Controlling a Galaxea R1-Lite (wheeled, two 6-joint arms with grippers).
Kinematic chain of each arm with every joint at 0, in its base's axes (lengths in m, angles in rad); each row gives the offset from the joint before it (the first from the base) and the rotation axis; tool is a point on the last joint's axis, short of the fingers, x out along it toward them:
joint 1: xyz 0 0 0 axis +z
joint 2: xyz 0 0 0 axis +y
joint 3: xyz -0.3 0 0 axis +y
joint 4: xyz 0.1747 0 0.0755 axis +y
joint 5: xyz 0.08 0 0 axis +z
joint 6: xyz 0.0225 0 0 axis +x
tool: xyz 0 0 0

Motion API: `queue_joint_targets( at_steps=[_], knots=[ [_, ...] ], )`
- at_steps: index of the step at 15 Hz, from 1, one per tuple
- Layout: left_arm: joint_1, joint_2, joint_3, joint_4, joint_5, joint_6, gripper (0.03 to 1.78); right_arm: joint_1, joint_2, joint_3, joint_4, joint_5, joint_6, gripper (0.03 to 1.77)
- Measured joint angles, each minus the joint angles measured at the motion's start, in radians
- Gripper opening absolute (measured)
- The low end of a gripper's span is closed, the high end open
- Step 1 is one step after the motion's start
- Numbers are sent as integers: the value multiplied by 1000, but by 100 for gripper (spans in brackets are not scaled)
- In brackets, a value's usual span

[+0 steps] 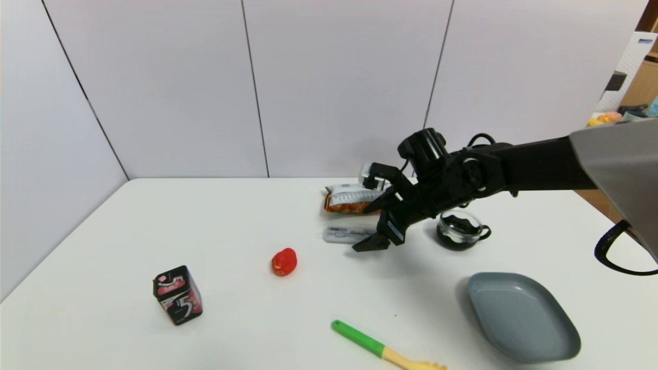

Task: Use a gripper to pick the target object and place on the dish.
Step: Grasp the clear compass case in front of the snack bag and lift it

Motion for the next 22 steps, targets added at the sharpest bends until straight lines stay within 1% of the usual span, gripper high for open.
queue_joint_targets(
  at_steps=[13, 18, 22],
  knots=[
    [0, 0, 0, 0, 0, 0, 169, -9, 31, -3, 8, 1, 3, 171],
    [0, 0, 0, 0, -1, 0, 169, -8, 41, -12, 41, 3, 5, 171],
    [0, 0, 0, 0, -1, 0, 169, -1, 56, -45, 55, 4, 24, 171]
  ],
)
